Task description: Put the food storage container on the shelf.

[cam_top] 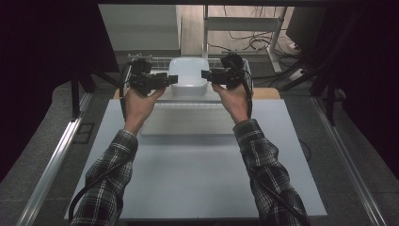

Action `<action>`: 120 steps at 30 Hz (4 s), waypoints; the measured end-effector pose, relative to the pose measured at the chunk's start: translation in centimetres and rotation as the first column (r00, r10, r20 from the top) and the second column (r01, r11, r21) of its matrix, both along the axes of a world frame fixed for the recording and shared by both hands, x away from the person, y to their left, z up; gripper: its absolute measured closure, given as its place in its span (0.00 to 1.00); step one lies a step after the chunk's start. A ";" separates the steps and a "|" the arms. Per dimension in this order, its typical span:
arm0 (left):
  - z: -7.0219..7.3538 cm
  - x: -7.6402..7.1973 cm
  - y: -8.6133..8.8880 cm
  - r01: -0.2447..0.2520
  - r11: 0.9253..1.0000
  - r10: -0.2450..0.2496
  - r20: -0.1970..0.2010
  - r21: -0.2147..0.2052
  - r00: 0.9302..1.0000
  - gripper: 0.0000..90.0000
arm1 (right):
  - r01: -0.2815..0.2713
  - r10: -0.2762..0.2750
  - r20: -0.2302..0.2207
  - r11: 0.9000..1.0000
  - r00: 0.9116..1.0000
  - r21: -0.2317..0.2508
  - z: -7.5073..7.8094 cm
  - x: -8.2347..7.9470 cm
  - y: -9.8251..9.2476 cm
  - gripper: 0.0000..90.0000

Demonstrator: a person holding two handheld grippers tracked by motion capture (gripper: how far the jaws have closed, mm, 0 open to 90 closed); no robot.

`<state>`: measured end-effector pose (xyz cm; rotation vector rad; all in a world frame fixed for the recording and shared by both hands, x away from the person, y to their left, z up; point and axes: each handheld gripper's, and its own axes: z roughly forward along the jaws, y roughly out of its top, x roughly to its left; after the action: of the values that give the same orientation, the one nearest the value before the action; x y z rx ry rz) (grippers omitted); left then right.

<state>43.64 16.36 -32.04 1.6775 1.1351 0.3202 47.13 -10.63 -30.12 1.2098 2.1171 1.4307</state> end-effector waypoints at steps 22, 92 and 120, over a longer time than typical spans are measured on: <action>1.1 -1.3 -0.3 0.060 0.998 -0.061 0.073 0.013 0.995 0.29 | -0.104 0.104 0.004 0.994 0.995 -0.046 0.7 -0.8 0.5 0.23; -8.6 -11.7 -0.8 0.279 0.950 -0.300 0.162 0.143 0.940 0.04 | -0.259 0.281 0.097 0.946 0.955 -0.193 -6.4 -10.1 -2.2 0.02; -14.0 -14.8 0.2 0.267 0.951 -0.283 0.085 0.158 0.955 0.04 | -0.251 0.273 0.073 0.943 0.959 -0.218 -11.9 -13.5 -4.6 0.00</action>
<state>28.87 16.57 -46.07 1.8972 0.8007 0.3164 33.65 -15.26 -42.05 0.7837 2.3536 1.3013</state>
